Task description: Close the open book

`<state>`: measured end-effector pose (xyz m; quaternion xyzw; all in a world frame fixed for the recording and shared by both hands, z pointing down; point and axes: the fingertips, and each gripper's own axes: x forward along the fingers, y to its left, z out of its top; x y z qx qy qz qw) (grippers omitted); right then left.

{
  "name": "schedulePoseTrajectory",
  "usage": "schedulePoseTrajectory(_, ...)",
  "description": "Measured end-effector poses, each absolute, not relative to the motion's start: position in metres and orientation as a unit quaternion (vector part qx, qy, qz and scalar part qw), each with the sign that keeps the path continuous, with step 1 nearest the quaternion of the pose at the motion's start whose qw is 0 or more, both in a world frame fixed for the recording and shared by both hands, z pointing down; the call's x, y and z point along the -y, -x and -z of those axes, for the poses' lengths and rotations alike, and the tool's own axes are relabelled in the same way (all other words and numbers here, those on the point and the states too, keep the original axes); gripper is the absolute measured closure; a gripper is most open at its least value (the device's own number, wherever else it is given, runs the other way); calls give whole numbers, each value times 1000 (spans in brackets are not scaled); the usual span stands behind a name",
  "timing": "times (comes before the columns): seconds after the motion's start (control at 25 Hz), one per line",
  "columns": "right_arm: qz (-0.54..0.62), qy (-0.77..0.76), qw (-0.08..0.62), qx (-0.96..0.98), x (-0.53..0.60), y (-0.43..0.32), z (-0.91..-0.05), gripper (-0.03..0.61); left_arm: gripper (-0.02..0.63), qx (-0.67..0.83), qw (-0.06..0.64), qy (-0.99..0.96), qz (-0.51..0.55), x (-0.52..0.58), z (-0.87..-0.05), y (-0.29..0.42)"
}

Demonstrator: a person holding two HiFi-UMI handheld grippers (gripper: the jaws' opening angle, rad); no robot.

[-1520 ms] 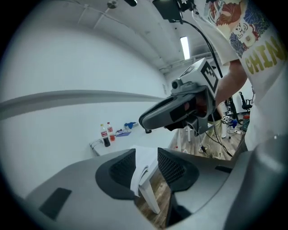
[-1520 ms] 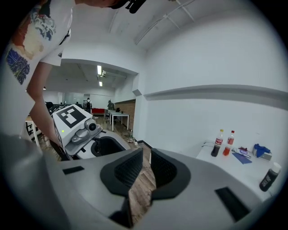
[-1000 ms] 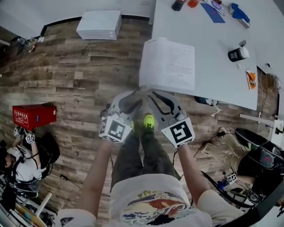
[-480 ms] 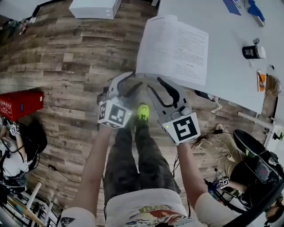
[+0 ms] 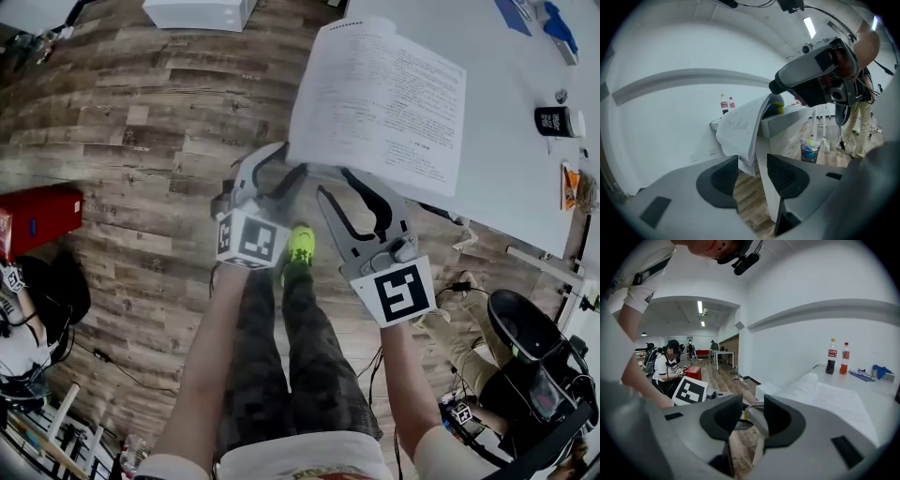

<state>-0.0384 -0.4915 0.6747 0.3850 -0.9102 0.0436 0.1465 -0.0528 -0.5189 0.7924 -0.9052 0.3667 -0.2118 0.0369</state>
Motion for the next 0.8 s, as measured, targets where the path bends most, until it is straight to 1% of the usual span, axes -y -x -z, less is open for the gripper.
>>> schedulePoseTrajectory(0.16, -42, -379, 154, 911, 490, 33, -679, 459, 445, -396, 18, 893, 213, 534, -798, 53)
schedulePoseTrajectory(0.28, -43, -379, 159, 911, 490, 27, -676, 458, 450, -422, 9, 885, 197, 541, -787, 61)
schedulePoseTrajectory(0.52, -46, -379, 162, 910, 492, 18, -666, 458, 513, -432, 18, 881, 192, 542, -763, 70)
schedulePoseTrajectory(0.8, -35, -371, 165, 913, 492, 20, -645, 458, 522, -440, 31, 877, 192, 535, -728, 81)
